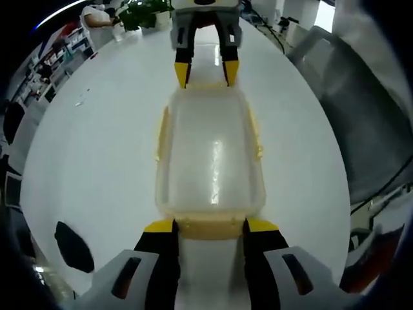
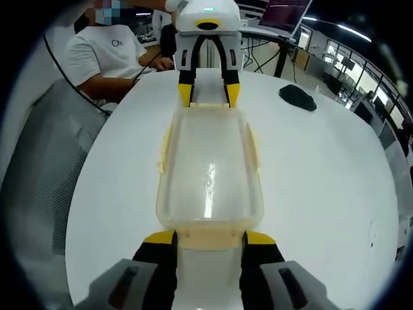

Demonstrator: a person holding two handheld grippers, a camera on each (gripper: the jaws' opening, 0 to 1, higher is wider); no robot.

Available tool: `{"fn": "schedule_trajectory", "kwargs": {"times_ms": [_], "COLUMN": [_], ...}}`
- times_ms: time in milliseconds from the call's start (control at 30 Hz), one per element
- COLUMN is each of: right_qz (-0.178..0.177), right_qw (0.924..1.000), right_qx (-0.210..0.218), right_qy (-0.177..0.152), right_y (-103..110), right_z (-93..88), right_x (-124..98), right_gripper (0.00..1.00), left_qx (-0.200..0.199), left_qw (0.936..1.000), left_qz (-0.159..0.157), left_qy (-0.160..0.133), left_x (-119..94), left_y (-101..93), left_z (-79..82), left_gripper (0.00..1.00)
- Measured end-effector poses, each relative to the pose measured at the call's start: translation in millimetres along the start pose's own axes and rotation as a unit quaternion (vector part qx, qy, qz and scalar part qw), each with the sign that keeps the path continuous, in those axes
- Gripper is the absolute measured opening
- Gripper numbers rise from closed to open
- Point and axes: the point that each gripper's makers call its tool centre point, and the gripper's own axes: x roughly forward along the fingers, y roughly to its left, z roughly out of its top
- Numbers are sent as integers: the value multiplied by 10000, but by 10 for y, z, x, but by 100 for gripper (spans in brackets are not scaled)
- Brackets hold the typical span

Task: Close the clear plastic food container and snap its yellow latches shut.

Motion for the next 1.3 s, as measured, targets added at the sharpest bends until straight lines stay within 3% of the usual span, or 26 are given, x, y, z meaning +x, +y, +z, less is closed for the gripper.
{"fn": "schedule_trajectory", "kwargs": {"times_ms": [733, 1300], "right_qz": [97, -5], "right_qw": [9999, 9999], "right_qx": [28, -50], "right_qy": [-122, -101], "right_y": [91, 101], "right_z": [85, -40], "right_x": [-448, -865], "right_gripper": [36, 36], "left_qx": [-53, -4], "left_qw": [9998, 9998], "left_qz": [-17, 32], "left_qy": [190, 201], "left_x": [-336, -454], "left_y": [-68, -73], "left_z": [315, 721], "left_gripper": [37, 37]}}
